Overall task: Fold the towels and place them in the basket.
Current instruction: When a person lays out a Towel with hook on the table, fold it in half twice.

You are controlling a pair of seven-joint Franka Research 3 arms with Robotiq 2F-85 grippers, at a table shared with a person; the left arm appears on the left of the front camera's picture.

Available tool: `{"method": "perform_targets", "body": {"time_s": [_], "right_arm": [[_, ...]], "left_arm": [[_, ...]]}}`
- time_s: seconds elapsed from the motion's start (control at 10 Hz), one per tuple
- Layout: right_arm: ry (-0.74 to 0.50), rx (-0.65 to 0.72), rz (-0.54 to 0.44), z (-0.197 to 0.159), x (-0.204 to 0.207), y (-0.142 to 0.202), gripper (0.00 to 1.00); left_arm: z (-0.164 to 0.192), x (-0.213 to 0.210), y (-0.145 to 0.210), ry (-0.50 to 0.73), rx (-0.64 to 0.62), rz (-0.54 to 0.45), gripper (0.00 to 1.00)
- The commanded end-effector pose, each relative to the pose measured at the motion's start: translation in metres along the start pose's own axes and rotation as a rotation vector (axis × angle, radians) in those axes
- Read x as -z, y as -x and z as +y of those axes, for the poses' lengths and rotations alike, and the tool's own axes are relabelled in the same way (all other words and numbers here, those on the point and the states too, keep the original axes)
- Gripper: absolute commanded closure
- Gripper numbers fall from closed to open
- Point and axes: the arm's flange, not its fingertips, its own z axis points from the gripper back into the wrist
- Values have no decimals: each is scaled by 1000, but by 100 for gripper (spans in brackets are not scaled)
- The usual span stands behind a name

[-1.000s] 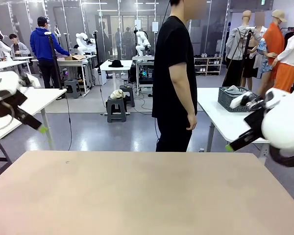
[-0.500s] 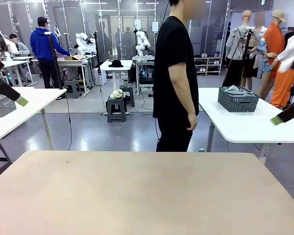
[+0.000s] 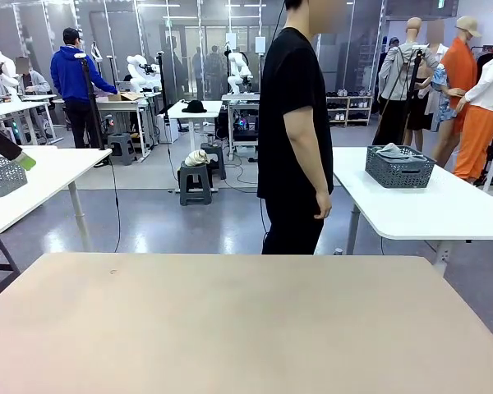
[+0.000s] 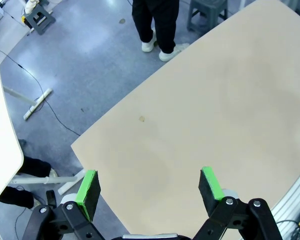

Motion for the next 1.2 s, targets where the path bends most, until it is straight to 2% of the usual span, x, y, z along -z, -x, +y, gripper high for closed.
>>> {"method": "perform_targets", "body": {"time_s": [0.0,0.8,1.1], "right_arm": [[-21,9,-11,6,6,-2,0],[-9,-4,-7,0,0,0,0],[-110,-47,-79,-1,-20,-41,0]], "left_arm": [[-3,-7,5,2,10,2,0],[0,0,0,-4,-1,2,0],[16,-39,-23,-16,37,0,0]]}}
